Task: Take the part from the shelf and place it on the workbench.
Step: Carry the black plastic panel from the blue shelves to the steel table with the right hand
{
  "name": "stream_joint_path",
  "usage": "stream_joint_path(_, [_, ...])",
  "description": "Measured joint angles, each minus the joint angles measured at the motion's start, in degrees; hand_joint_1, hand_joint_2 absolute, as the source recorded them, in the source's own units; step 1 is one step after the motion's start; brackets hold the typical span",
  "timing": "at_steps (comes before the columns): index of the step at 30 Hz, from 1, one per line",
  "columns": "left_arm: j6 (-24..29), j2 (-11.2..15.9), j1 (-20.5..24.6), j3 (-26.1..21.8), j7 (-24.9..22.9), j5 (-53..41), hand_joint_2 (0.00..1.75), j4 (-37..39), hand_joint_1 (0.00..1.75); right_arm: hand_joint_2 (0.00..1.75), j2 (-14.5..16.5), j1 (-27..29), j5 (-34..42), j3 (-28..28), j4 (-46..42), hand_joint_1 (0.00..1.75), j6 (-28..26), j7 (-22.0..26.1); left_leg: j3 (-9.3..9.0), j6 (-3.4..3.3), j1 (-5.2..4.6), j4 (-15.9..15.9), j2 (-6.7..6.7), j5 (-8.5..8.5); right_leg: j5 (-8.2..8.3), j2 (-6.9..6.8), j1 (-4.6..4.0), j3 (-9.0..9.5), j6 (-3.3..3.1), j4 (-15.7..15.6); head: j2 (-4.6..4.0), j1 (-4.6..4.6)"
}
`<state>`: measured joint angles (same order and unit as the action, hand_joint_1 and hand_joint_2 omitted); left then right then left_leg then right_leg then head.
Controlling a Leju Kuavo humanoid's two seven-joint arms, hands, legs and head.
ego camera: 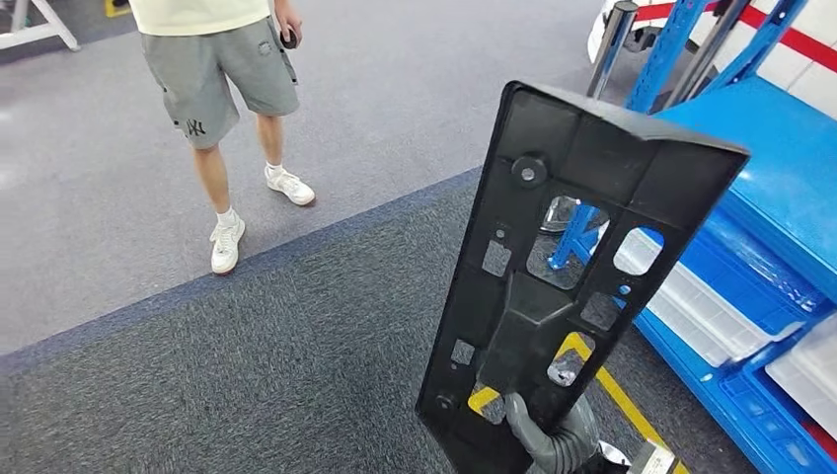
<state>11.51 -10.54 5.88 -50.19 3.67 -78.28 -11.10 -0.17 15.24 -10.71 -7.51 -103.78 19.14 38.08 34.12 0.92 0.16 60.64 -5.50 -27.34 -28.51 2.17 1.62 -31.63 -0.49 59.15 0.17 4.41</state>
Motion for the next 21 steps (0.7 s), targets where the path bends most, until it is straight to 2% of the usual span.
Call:
stream_joint_path(2, [-0.02, 0.03, 0.15, 0.11, 0.03, -0.16, 1.75, -0.01, 0.0, 1.75, 0.27, 0.33, -3.77, -0.07, 0.01, 1.75, -3.16, -0.77, 2.6, 0.43, -0.06, 6.01, 3.31, -3.41, -0.04, -1.66, -0.24, 0.06, -0.55, -0.11, 0.0, 0.01])
stream_joint_path(3, [-0.05, 0.03, 0.3, 0.2, 0.09, -0.18, 1.75, -0.01, 0.0, 1.75, 0.35, 0.58, -5.63, -0.2, 0.04, 1.75, -4.69, -1.18, 4.32, 0.6, -0.01, 9.92, 4.31, -5.22, -0.09, -2.62, -0.47, 0.05, -0.71, -0.11, 0.0, 0.01])
stream_joint_path(4, [-0.07, 0.03, 0.42, 0.31, 0.16, -0.25, 1.75, -0.02, 0.0, 1.75, 0.4, 0.79, -7.02, -0.49, 0.13, 1.75, -5.88, -1.51, 5.53, 0.67, 0.03, 12.86, 4.82, -6.28, -0.15, -3.54, -0.67, 0.05, -0.83, -0.1, 0.0, 0.01])
stream_joint_path(5, [-0.09, 0.03, 0.52, 0.42, 0.19, -0.37, 1.75, -0.02, 0.0, 1.75, 0.45, 0.92, -8.05, -0.87, 0.22, 1.75, -6.79, -1.76, 5.99, 0.65, 0.04, 14.3, 5.08, -6.47, -0.22, -4.45, -0.85, 0.08, -0.91, -0.09, 0.0, 0.01])
stream_joint_path(6, [-0.14, 0.03, 0.52, 0.55, 0.19, -0.58, 1.75, -0.02, 0.0, 1.75, 0.54, 0.93, -8.59, -1.37, 0.34, 1.75, -7.39, -1.88, 5.25, 0.48, 0.02, 13.24, 5.23, -5.48, -0.28, -5.2, -1.0, 0.14, -0.98, -0.09, 0.0, 0.01])
stream_joint_path(7, [-0.23, 0.06, 0.47, 0.7, 0.13, -0.91, 1.75, -0.02, 0.0, 1.75, 0.64, 0.82, -9.02, -1.93, 0.44, 1.75, -8.01, -1.98, 3.44, 0.15, -0.07, 9.98, 5.55, -3.64, -0.36, -5.87, -1.14, 0.24, -1.01, -0.09, 0.0, 0.01])
stream_joint_path(9, [-0.55, 0.19, 0.37, 1.06, -0.12, -1.81, 1.75, -0.02, 0.0, 1.75, 0.8, 0.12, -9.63, -2.97, 0.68, 1.75, -9.1, -2.26, -0.61, -0.87, -0.72, 1.94, 7.86, -0.63, -0.49, -6.97, -1.38, 0.39, -0.94, -0.07, 0.0, 0.01])
stream_joint_path(10, [-0.76, 0.24, 0.36, 1.33, -0.28, -2.25, 1.75, -0.02, 0.0, 1.75, 0.91, -0.52, -9.77, -3.43, 0.88, 1.75, -9.5, -2.54, -1.82, -1.37, -1.12, -0.68, 8.9, 0.05, -0.48, -7.49, -1.48, 0.35, -0.77, -0.06, 0.0, 0.0])
stream_joint_path(11, [-0.97, 0.27, 0.36, 1.62, -0.43, -2.66, 1.75, -0.02, 0.0, 1.75, 1.07, -1.35, -9.78, -3.8, 1.16, 1.75, -9.72, -2.95, -2.16, -1.75, -1.46, -1.87, 9.55, 0.08, -0.46, -7.99, -1.53, 0.27, -0.58, -0.08, 0.0, -0.01])
stream_joint_path(13, [-1.34, 0.27, 0.39, 2.17, -0.75, -3.17, 1.75, -0.02, 0.0, 1.75, 1.6, -3.47, -9.71, -4.36, 1.88, 1.75, -9.8, -3.97, -2.06, -2.3, -1.56, -2.47, 8.65, 0.38, -0.36, -9.01, -1.59, 0.33, -0.09, -0.3, 0.0, -0.01])
stream_joint_path(14, [-1.48, 0.24, 0.41, 2.37, -0.92, -3.34, 1.75, -0.02, 0.0, 1.75, 1.84, -4.82, -9.58, -4.52, 2.41, 1.75, -9.72, -4.5, -2.22, -2.54, -1.4, -3.03, 8.04, 0.77, -0.59, -8.47, -1.51, 0.38, 0.17, -0.15, 0.0, -0.02])
stream_joint_path(15, [-1.61, 0.21, 0.49, 2.52, -1.09, -3.43, 1.75, -0.02, 0.0, 1.75, 2.03, -6.24, -9.39, -4.63, 3.07, 1.75, -9.59, -4.89, -2.44, -2.82, -1.19, -3.59, 7.49, 1.2, -1.27, -7.24, -1.43, 0.07, 0.42, 0.73, 0.0, -0.02])
stream_joint_path(17, [-1.75, 0.13, 0.76, 2.85, -1.32, -3.64, 1.75, -0.02, 0.0, 1.75, 2.19, -8.94, -8.85, -4.68, 4.87, 1.75, -9.26, -5.46, -2.63, -3.23, -0.85, -4.27, 6.33, 1.88, -4.23, -3.87, -1.16, -2.33, 0.86, 5.98, 0.0, -0.04])
stream_joint_path(19, [-1.84, 0.11, 0.92, 3.2, -1.4, -3.75, 1.75, -0.02, 0.0, 1.75, 2.19, -11.02, -8.48, -4.5, 7.07, 1.75, -8.96, -5.83, -2.4, -3.37, -0.76, -4.14, 4.94, 2.05, -7.01, -2.52, -0.93, -6.0, 1.23, 13.28, 0.0, -0.04])
stream_joint_path(20, [-1.87, 0.1, 0.91, 3.31, -1.42, -3.75, 1.75, -0.02, 0.0, 1.75, 2.19, -12.08, -8.4, -4.32, 8.24, 1.75, -8.87, -5.98, -2.34, -3.32, -0.7, -4.0, 4.14, 2.06, -7.03, -2.35, -0.74, -7.07, 1.47, 15.16, 0.0, -0.04])
stream_joint_path(21, [-1.89, 0.08, 0.91, 3.4, -1.42, -3.76, 1.75, -0.02, 0.0, 1.75, 2.18, -13.25, -8.37, -4.1, 9.45, 1.75, -8.81, -6.09, -2.3, -3.2, -0.61, -3.79, 3.32, 2.03, -5.87, -2.26, -0.52, -7.12, 1.7, 14.83, 0.0, -0.04])
